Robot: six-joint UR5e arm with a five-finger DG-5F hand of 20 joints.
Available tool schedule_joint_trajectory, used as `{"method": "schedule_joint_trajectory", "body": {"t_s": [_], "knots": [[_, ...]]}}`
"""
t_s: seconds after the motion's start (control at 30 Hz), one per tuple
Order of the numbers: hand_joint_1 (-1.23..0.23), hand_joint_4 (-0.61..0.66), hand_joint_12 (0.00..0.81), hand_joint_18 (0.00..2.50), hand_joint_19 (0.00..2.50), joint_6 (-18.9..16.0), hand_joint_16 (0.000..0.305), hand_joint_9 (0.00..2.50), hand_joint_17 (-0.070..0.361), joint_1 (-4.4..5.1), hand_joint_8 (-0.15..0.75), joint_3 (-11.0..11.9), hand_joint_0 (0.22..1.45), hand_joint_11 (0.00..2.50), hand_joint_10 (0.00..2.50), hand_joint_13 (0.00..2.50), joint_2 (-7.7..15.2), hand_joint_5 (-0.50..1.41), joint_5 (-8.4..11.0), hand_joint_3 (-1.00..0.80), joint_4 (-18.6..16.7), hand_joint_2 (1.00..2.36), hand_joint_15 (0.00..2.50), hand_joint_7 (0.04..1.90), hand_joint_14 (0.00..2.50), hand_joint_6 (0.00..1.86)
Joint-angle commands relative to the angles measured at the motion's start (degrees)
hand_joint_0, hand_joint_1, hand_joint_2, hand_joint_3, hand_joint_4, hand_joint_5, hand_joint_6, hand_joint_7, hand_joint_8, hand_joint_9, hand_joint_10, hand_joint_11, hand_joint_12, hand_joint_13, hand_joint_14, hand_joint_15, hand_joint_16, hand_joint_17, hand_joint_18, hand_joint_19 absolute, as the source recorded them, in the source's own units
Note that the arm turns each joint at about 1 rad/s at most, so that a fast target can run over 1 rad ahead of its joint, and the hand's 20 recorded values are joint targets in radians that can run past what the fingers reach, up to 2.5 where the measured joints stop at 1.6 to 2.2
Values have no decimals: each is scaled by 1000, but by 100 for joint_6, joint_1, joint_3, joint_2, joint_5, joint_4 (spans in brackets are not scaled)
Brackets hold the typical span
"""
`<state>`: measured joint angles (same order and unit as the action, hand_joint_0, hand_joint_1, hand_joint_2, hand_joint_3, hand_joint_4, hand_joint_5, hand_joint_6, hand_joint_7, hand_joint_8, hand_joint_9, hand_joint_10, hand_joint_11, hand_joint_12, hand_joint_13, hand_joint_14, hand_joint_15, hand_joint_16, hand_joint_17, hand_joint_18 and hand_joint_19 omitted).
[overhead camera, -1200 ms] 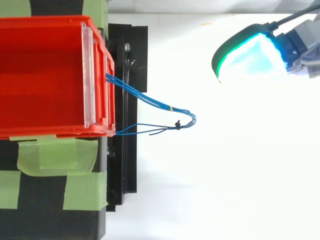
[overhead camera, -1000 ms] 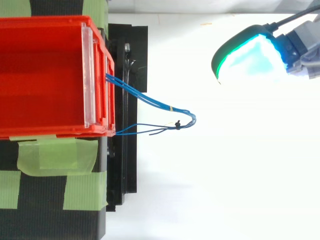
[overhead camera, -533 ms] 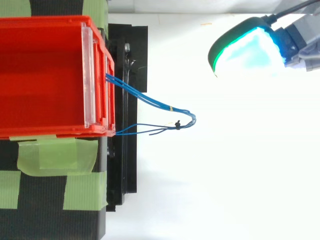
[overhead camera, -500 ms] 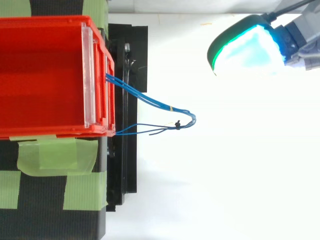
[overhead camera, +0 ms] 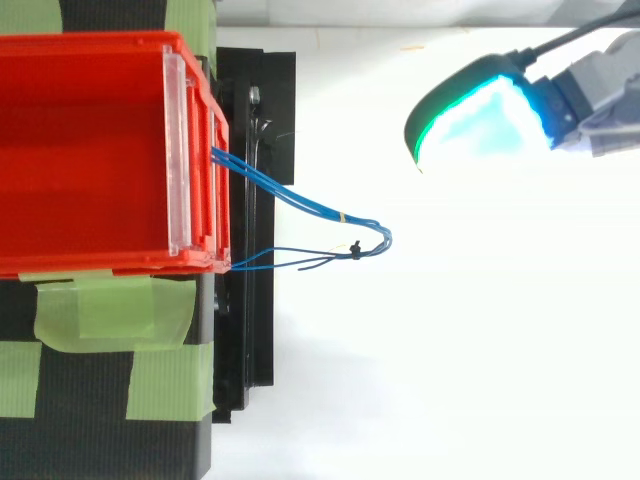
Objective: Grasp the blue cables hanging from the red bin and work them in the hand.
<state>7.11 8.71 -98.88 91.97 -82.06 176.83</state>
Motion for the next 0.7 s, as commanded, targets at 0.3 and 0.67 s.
{"method": "schedule_joint_trajectory", "body": {"t_s": [0.3, 0.67], "knots": [[-429, 82, 324, 0, 186, -157, 68, 0, 153, 131, 215, -1406, 633, 0, 1, 0, 5, -479, 638, -1000, -2443, 1000, 232, 641, 5, 4], [-435, 89, 326, 0, 183, 98, 67, 0, 152, 544, 220, -1924, 640, 0, 1, 0, 146, -465, 1236, -1000, -3524, 1000, 235, 653, 5, 4]]}}
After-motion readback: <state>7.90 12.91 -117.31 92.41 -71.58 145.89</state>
